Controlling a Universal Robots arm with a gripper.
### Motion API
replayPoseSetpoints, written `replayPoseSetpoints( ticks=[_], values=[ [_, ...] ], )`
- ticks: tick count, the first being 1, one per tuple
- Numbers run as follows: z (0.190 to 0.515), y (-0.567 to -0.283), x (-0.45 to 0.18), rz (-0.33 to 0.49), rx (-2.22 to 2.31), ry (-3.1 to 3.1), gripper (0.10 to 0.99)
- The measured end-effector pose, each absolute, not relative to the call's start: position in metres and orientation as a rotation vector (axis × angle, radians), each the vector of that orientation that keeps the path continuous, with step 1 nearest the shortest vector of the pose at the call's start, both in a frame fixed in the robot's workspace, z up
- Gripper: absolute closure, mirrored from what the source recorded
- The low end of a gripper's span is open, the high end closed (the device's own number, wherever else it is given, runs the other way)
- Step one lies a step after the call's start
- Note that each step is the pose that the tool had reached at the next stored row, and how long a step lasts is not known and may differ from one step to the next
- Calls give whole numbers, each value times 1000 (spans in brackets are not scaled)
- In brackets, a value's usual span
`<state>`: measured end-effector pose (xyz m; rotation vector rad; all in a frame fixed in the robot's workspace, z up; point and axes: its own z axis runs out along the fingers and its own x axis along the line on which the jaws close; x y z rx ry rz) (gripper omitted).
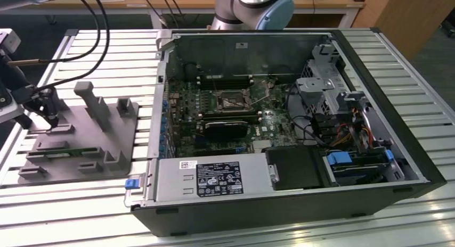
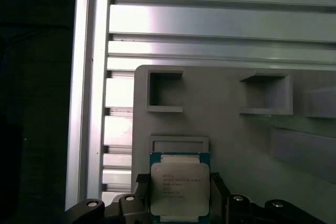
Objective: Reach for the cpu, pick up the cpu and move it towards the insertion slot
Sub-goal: 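Pick up the cpu and move it towards the insertion slot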
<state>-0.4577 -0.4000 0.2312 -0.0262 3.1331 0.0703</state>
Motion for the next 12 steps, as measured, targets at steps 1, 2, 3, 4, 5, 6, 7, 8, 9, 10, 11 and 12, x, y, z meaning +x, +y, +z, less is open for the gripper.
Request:
replayPoseSetpoints(
  ticks=[1,2,3,4,5,6,7,8,9,10,11,12],
  values=[
    [233,-400,-458,70,-26,3133,545],
    [235,-400,-458,70,-26,3133,545],
    [236,-400,-458,70,-26,3133,545],
    [238,-400,-458,70,-26,3133,545],
    [240,-400,-458,70,-26,3133,545],
    [243,-400,-458,70,-26,3133,545],
    [245,-400,-458,70,-26,3133,545],
    [247,-400,-458,70,-26,3133,545],
    [249,-400,-458,70,-26,3133,545],
    [251,-400,-458,70,-26,3133,545],
    [253,-400,-458,70,-26,3133,545],
    [256,-400,-458,70,-26,3133,545]
  ],
)
